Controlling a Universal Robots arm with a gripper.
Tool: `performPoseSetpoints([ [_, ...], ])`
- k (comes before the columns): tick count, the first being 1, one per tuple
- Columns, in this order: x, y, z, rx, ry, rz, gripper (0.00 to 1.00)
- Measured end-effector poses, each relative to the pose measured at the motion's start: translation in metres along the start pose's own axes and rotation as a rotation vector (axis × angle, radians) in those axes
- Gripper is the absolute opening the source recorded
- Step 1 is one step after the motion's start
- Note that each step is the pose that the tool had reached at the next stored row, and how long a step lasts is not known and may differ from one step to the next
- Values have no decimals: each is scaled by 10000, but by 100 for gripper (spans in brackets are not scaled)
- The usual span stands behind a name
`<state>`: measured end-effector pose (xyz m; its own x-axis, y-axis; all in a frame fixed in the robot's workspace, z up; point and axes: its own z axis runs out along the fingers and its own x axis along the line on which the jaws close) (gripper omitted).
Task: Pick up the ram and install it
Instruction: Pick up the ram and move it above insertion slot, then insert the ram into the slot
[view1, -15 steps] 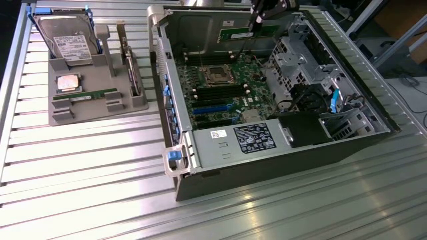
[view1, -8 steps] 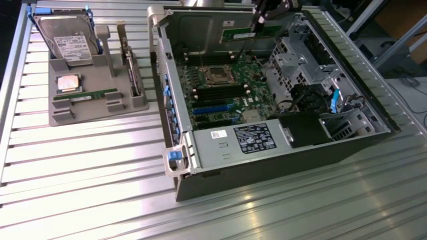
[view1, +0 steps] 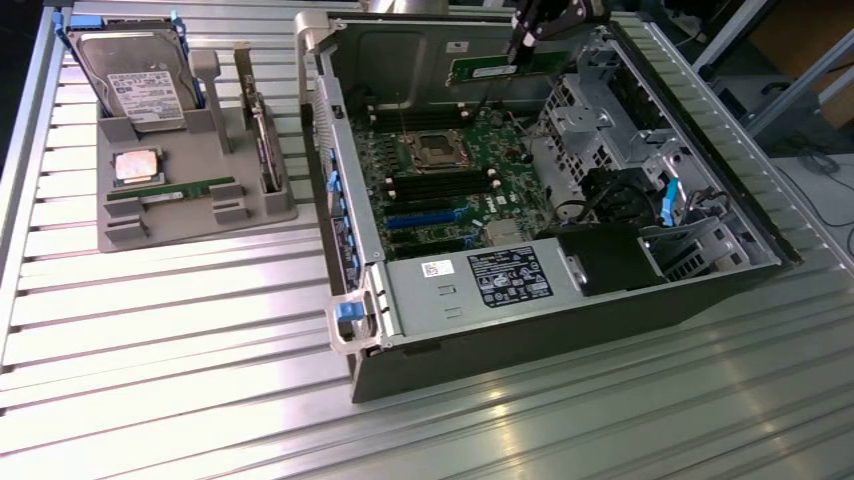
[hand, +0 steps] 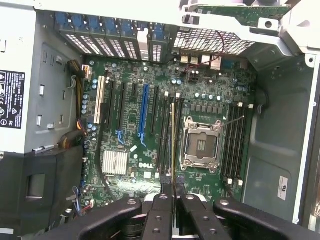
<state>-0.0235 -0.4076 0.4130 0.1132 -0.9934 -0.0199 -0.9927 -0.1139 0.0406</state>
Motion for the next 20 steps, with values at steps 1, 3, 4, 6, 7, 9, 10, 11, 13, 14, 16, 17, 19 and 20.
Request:
performPoseSetpoints([
  [1,1,-8,0,0,0,1,12],
  [3,3,-27,-1,0,0,0,12],
  [4,4,-36,-2,0,0,0,12],
  [6,6,-54,-3,0,0,0,12],
  [7,7,-64,-3,0,0,0,12],
  [9,11,-98,-4,0,0,0,12],
  [10,13,-112,-5,0,0,0,12],
  [11,14,-125,-5,0,0,1,12],
  [13,16,-137,-6,0,0,2,12],
  [14,16,-138,-6,0,0,1,12],
  [16,16,-139,-6,0,0,1,12],
  [17,16,-139,-6,0,0,0,12],
  [19,16,-139,-6,0,0,0,12],
  [20,16,-139,-6,0,0,0,12],
])
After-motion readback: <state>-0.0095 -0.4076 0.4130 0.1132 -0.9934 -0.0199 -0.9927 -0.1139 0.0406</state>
